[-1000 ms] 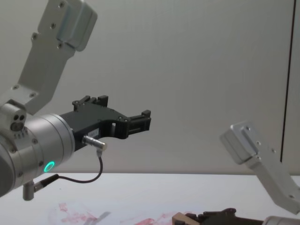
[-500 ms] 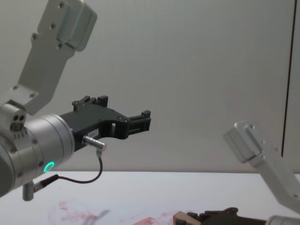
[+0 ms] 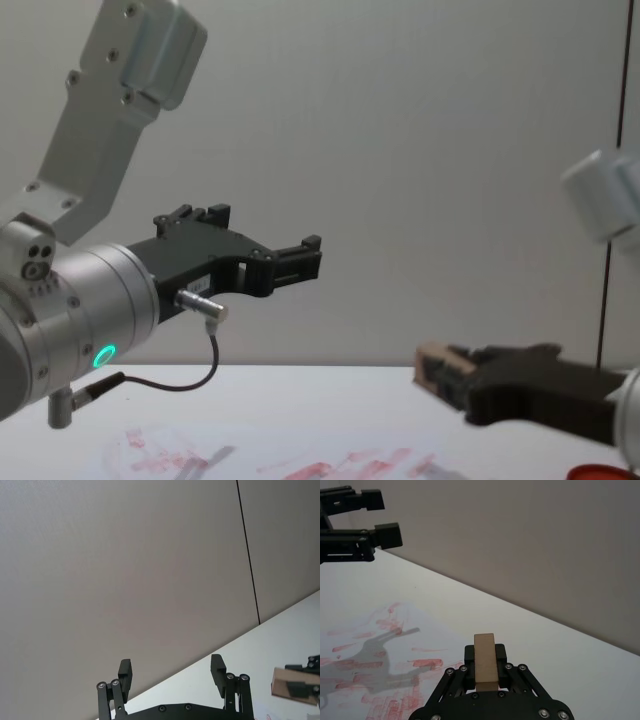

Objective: Use the one hand to pick up the stamp and affix it onto the A4 paper.

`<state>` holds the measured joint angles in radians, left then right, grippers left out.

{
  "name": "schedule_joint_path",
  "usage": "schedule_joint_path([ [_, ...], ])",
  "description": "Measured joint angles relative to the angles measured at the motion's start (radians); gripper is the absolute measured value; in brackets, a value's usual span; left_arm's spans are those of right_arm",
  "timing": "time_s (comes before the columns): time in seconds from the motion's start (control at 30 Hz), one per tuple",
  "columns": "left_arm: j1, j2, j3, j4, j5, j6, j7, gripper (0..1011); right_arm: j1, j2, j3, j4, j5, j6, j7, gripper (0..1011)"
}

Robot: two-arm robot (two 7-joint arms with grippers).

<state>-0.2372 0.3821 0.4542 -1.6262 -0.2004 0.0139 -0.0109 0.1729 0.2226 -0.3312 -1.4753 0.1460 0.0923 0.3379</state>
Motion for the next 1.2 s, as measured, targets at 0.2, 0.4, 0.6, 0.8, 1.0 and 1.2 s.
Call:
schedule_joint_path([
  [0.2, 0.000, 0.000, 0.000, 0.000, 0.000, 0.000, 0.000, 1002, -0.017, 0.031, 0.026, -0.039, 0.025, -0.003, -0.019, 220],
  [0.4, 0.000, 0.000, 0.000, 0.000, 0.000, 0.000, 0.000, 1002, -0.039, 0.062, 0.048, -0.064, 0.042, 0.008, -0.034, 220],
  [0.6, 0.000, 0.000, 0.000, 0.000, 0.000, 0.000, 0.000, 1002, -0.063, 0.089, 0.064, -0.076, 0.050, 0.023, -0.045, 220],
  [0.8, 0.000, 0.000, 0.000, 0.000, 0.000, 0.000, 0.000, 1002, -0.081, 0.109, 0.075, -0.078, 0.055, 0.036, -0.055, 220],
  [1.0, 0.000, 0.000, 0.000, 0.000, 0.000, 0.000, 0.000, 1002, -0.093, 0.122, 0.083, -0.069, 0.058, 0.044, -0.064, 220],
  [1.2, 0.000, 0.000, 0.000, 0.000, 0.000, 0.000, 0.000, 1002, -0.099, 0.129, 0.089, -0.054, 0.059, 0.048, -0.071, 220],
])
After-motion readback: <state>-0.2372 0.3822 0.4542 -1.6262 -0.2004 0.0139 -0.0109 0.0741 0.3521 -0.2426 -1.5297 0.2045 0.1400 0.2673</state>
